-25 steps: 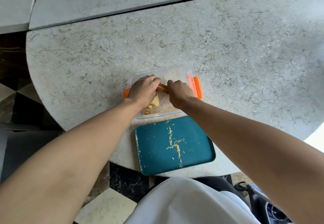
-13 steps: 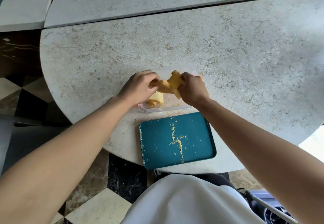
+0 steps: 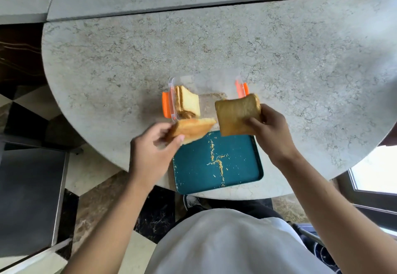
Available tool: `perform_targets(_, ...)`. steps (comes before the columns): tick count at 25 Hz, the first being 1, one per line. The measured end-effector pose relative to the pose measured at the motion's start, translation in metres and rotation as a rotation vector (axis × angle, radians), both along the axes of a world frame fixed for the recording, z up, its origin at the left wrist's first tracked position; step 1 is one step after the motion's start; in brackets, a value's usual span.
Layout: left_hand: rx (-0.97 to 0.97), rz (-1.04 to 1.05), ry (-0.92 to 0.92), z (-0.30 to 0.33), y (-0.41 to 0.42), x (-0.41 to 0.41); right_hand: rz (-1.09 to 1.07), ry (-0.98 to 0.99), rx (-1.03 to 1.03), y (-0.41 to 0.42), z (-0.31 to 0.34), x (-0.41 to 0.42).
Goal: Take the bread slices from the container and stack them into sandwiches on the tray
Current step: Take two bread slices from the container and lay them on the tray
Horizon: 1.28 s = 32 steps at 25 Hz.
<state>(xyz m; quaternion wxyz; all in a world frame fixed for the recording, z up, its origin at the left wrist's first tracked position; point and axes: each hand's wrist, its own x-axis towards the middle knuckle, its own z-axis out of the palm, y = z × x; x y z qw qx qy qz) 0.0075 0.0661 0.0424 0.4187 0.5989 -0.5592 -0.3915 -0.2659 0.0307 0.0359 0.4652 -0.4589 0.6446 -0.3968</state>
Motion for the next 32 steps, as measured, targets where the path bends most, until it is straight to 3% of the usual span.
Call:
perform_targets(4, 0.273, 0.052, 0.224, -0.039, 0.050, -0.024, 0.033, -0.043, 0.221, 0.051, -0.038, -0.008)
perform_targets(7, 0.463, 0.210, 0.256, -0.071, 0.053, -0.031, -0.044, -0.037, 0.358, 0.059, -0.070, -0.013)
perform_targets(12, 0.596, 0.378, 0.358, -0.098, 0.028, -0.029, -0.109, -0.042, 0.452, 0.037, -0.101, -0.016)
perform_targets(18, 0.706, 0.451, 0.354, -0.115, 0.005, -0.021, -0.139, -0.078, 0.457, 0.020, -0.112, -0.004)
perform_targets(20, 0.726, 0.471, 0.367, -0.118, 0.002, -0.018, -0.129, -0.010, 0.466, 0.020, -0.113, -0.002)
perform_targets(24, 0.755, 0.446, 0.327, -0.119, -0.001, -0.010, -0.041, 0.322, 0.431, 0.023, -0.109, -0.008)
perform_targets(32, 0.821, 0.324, 0.136, -0.094, -0.006, -0.009, 0.131, 0.566, 0.360, 0.031, -0.094, -0.018)
